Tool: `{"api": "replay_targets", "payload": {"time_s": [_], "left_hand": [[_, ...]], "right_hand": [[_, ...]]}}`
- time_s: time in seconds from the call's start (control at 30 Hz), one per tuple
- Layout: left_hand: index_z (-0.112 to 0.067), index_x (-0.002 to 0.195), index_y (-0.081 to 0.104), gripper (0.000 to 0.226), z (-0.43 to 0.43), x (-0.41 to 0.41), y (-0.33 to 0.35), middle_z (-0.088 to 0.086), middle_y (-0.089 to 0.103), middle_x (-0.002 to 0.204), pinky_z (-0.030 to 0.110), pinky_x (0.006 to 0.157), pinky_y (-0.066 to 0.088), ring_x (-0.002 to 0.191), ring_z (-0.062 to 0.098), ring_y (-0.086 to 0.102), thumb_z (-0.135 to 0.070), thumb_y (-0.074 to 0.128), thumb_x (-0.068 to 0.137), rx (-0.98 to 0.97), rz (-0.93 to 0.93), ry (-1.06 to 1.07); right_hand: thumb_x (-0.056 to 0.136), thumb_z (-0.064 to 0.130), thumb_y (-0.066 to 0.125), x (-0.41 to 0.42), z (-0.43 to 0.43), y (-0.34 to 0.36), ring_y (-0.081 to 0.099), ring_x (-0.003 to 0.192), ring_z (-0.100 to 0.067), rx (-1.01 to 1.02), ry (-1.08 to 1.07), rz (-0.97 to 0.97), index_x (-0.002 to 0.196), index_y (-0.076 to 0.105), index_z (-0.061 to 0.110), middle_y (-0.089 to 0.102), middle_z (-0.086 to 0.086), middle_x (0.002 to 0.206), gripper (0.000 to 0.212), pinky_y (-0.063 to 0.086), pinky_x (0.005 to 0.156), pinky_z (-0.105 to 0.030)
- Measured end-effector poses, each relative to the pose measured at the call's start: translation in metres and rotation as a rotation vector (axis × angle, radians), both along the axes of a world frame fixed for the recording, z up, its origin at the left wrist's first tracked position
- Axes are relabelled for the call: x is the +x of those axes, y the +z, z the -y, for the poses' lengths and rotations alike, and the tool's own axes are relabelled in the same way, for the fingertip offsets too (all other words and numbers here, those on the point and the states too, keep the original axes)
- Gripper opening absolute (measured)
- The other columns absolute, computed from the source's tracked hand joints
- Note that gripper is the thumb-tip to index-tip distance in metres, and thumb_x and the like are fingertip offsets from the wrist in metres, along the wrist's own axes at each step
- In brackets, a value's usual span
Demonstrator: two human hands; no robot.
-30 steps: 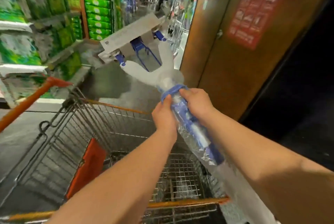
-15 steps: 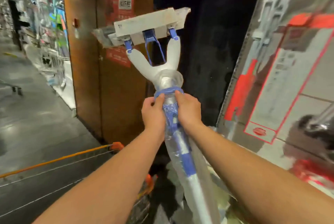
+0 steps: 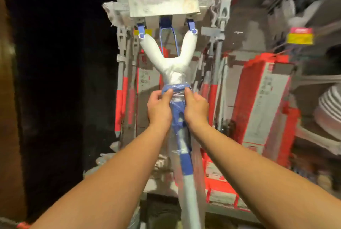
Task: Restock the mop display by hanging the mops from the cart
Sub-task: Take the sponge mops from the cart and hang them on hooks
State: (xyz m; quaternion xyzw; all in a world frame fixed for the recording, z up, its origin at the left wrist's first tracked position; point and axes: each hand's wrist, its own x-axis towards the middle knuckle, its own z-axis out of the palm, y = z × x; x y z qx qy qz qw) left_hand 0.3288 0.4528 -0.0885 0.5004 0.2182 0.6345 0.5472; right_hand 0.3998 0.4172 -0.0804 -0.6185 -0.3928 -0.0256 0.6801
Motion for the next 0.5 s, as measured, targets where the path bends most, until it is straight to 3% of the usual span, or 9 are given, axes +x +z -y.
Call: {"api": "replay_targets", "payload": {"time_s": [0.1,0.23,0.37,0.5], "left_hand": [[-0.021,0.072,0.052,0.023,0.041,0.042,0.017,-0.005,0.055,0.067,0.016,0.057,0.042,0.054,-0.002,0.052,-0.017,0.064,0.09,0.044,0.007,-0.069],[-0.022,0.072,0.05,0.024,0.087,0.082,0.038,-0.007,0.053,0.067,0.008,0.048,0.036,0.059,0.005,0.048,-0.019,0.062,0.092,0.102,-0.036,-0.143],[-0.019,0.073,0.05,0.023,0.118,0.117,0.054,-0.005,0.052,0.068,0.008,0.048,0.037,0.057,0.004,0.046,-0.016,0.062,0.092,0.15,-0.012,-0.247],[-0.013,0.08,0.054,0.015,0.138,0.148,0.07,-0.004,0.053,0.067,0.011,0.051,0.039,0.05,-0.003,0.05,-0.016,0.062,0.092,0.184,0.005,-0.325]], "right_hand": [[0.099,0.029,0.048,0.038,0.048,0.015,0.054,0.074,-0.022,0.031,-0.088,0.006,0.088,0.068,-0.001,0.064,-0.013,0.08,0.038,0.039,0.068,-0.036],[0.099,0.032,0.048,0.076,0.098,0.032,0.051,0.073,-0.023,0.048,-0.209,0.014,0.079,0.063,0.001,0.059,-0.012,0.076,0.04,0.043,0.072,-0.041],[0.099,0.034,0.046,0.107,0.135,0.048,0.055,0.079,-0.029,0.06,-0.318,0.031,0.076,0.061,0.006,0.061,-0.012,0.078,0.04,0.045,0.077,-0.044],[0.1,0.034,0.043,0.131,0.161,0.064,0.054,0.078,-0.027,0.063,-0.407,0.059,0.078,0.061,0.004,0.06,-0.011,0.079,0.041,0.04,0.071,-0.037]]}}
